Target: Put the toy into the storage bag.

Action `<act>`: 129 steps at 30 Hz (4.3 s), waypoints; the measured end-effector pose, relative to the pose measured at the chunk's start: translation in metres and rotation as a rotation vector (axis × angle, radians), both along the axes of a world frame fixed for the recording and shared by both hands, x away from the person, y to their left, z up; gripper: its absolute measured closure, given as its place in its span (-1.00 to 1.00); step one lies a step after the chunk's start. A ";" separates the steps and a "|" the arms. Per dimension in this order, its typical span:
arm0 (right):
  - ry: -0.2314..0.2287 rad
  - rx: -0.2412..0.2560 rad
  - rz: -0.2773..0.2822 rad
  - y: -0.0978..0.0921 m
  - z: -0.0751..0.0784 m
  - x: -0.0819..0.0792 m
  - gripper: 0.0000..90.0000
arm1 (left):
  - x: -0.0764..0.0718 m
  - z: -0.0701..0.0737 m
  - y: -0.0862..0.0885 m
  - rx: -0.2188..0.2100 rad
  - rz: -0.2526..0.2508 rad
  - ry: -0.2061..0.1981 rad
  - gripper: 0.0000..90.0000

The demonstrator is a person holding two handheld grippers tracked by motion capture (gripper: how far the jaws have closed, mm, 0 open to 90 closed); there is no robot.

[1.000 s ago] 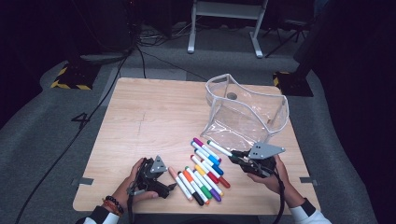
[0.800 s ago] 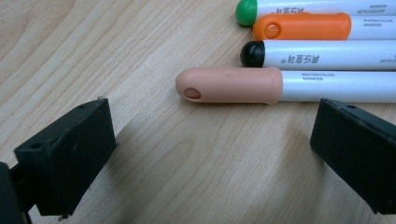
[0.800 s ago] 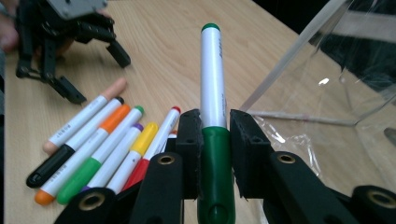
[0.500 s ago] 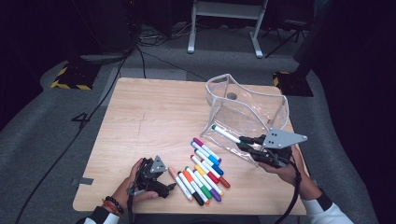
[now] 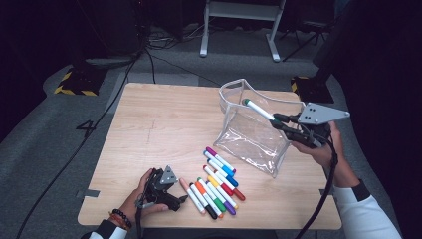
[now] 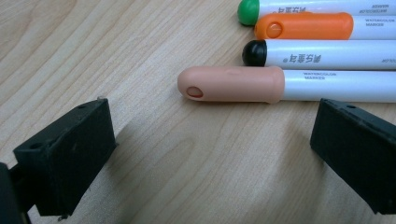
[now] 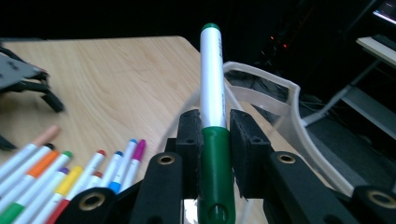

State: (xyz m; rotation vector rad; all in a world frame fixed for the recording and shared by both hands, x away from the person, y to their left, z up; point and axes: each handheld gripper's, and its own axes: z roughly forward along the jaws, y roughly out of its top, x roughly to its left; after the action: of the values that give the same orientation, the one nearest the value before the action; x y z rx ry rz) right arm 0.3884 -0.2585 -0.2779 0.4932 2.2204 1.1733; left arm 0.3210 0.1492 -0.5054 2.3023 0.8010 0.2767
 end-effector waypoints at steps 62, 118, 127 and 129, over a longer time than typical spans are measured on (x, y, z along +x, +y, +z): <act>0.219 -0.032 -0.090 -0.023 -0.008 0.029 -0.07 | 0.000 0.000 0.000 0.001 -0.001 -0.003 -0.99; 0.370 -0.158 0.042 0.101 -0.210 0.033 0.66 | 0.000 0.000 0.000 0.002 -0.002 -0.004 -0.99; 0.396 -0.168 0.025 0.087 -0.209 0.023 0.70 | 0.000 0.000 0.000 0.001 0.001 -0.004 -0.99; 0.395 -0.176 0.017 0.084 -0.209 0.017 0.70 | -0.001 0.000 0.000 0.002 0.002 -0.003 -0.99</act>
State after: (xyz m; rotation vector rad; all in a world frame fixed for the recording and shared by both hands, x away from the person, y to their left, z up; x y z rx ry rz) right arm 0.4054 -0.1744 -0.4867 0.6808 2.6378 0.9371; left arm 0.3204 0.1493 -0.5054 2.3020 0.8020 0.2820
